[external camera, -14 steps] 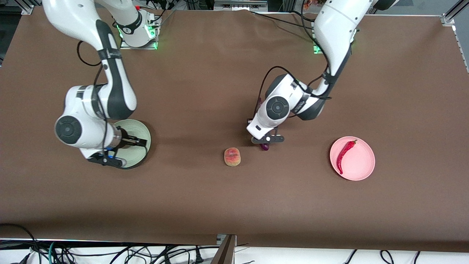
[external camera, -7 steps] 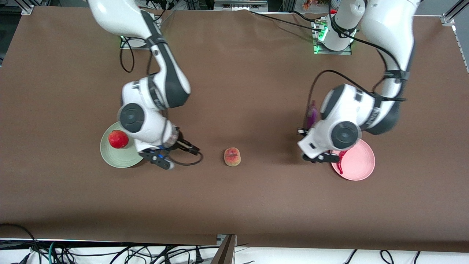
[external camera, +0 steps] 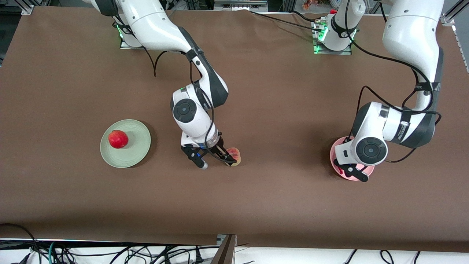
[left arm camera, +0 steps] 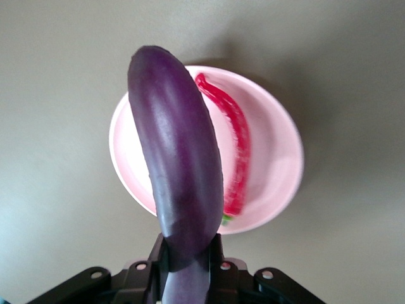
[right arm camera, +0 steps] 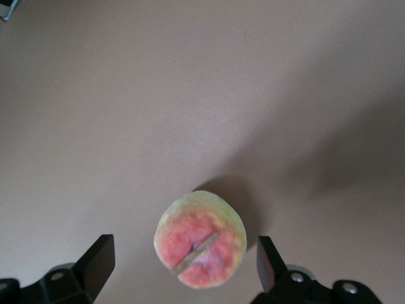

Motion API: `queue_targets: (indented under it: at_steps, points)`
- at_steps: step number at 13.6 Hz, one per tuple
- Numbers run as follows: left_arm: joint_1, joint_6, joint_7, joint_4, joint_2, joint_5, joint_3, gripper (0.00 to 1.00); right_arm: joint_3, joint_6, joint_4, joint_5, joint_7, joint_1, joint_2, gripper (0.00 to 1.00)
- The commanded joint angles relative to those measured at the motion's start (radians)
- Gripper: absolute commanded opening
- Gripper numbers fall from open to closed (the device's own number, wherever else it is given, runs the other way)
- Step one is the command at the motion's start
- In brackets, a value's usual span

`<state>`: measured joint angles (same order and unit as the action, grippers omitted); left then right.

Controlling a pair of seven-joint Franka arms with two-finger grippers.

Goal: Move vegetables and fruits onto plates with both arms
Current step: 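Place the eggplant on the pink plate while the right gripper grasps the peach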

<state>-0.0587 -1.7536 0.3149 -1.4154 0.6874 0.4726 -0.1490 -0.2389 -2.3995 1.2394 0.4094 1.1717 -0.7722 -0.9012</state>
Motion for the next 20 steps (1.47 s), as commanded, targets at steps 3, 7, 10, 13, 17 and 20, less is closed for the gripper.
queue_targets:
  at_steps: [3,7,10,13,17,20]
  points:
    - [0.069,-0.11,0.193,0.007,0.047,0.028,-0.014,0.22,0.026,-0.092,-0.04,0.014,0.086,-0.01,-0.074,0.99]
    - [0.069,-0.11,0.185,0.009,0.047,0.024,-0.015,1.0,0.041,-0.092,-0.035,0.017,0.094,-0.01,-0.084,0.99]
    - [0.071,-0.11,0.19,0.013,0.044,0.021,-0.018,1.0,0.05,-0.093,-0.034,0.016,0.118,-0.01,-0.099,0.99]
    - [0.066,-0.11,0.191,0.024,0.024,-0.035,-0.023,1.0,0.05,-0.098,-0.034,0.014,0.117,-0.01,-0.105,0.99]
    - [0.065,-0.101,0.161,0.027,-0.126,-0.224,-0.023,1.0,0.052,-0.135,-0.031,0.014,0.12,-0.016,-0.114,0.98]
    - [0.077,-0.04,0.13,0.027,-0.251,-0.317,-0.018,1.0,0.052,-0.135,-0.029,0.006,0.103,-0.021,-0.117,0.78]
